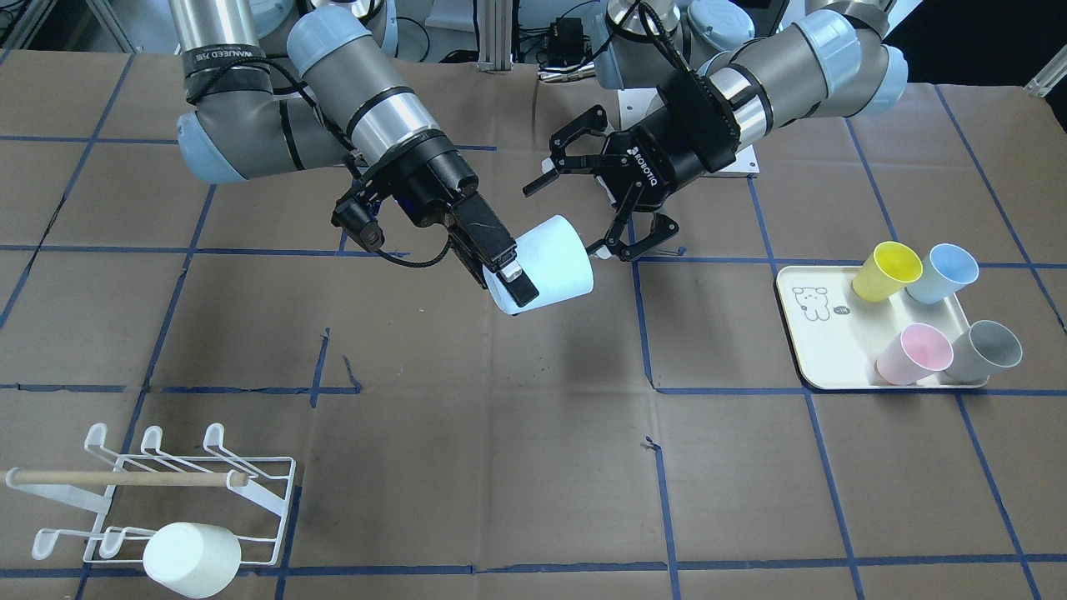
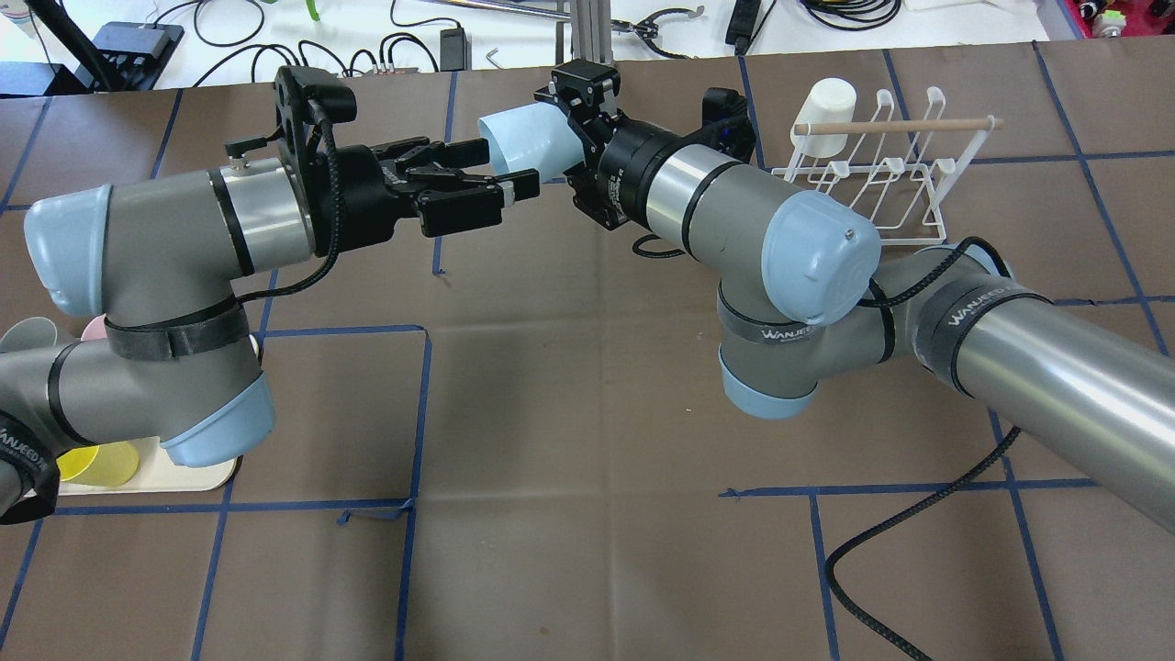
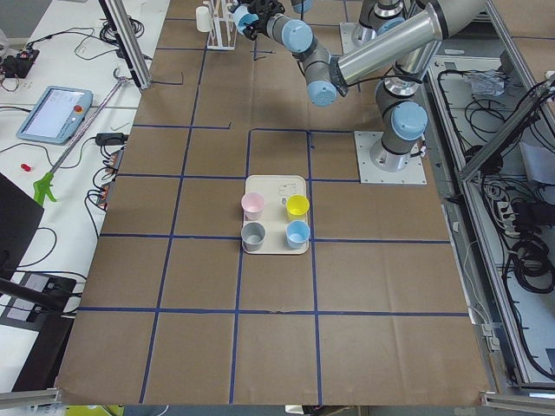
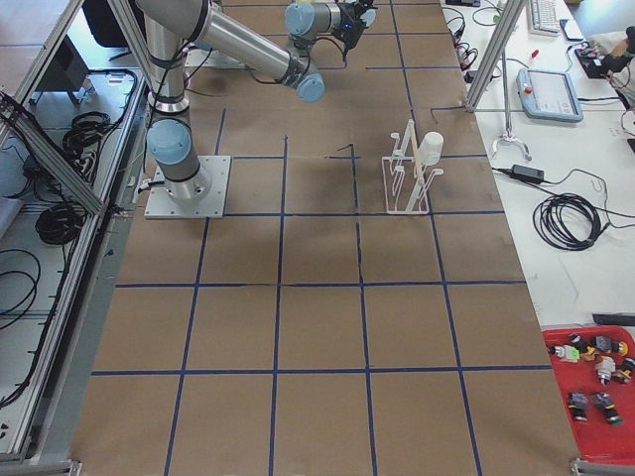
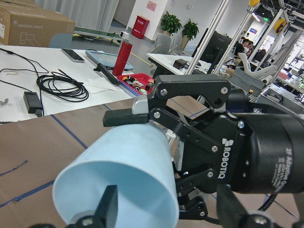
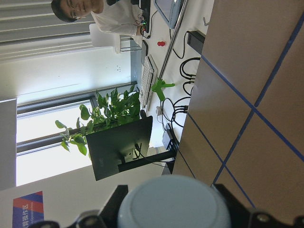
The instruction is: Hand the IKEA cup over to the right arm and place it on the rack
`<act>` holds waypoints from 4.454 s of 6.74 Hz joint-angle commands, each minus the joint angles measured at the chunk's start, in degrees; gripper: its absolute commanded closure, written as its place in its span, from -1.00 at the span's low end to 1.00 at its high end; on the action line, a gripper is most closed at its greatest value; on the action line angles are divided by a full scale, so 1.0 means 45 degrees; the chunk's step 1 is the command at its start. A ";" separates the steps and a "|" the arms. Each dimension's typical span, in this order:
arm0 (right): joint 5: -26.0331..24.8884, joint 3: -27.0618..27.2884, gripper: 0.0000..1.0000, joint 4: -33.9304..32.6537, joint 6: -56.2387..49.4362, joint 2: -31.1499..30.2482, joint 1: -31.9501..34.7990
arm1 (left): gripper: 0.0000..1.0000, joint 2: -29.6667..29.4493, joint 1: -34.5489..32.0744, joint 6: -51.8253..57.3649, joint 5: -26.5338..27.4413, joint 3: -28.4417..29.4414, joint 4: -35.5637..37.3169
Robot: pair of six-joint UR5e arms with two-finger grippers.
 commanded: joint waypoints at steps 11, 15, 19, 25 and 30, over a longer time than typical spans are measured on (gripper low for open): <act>-0.0020 -0.2204 0.52 -0.0106 -1.6747 0.1203 -0.6349 | -1.00 -0.0770 -0.0792 -0.3125 1.3302 0.8421 -1.8044; 0.0059 -0.3186 0.54 -0.0398 -2.0707 0.3394 -0.7703 | -1.00 -0.0672 -0.1534 -0.3439 1.3283 0.8035 -1.7724; 0.0039 -0.2814 0.56 -0.0438 -2.2021 0.3883 -0.8054 | -1.00 -0.0789 -0.1535 -0.3380 1.3302 0.7974 -1.7468; -0.0058 -0.2482 -0.99 -0.0284 -2.1945 0.4178 -0.8368 | -1.00 -0.0769 -0.1398 -0.3400 1.3515 0.7936 -1.7058; -0.0156 -0.2677 -1.00 0.0125 -2.1943 0.3848 -0.8270 | -1.00 -0.0477 -0.1398 -0.3711 1.3712 0.7114 -1.5904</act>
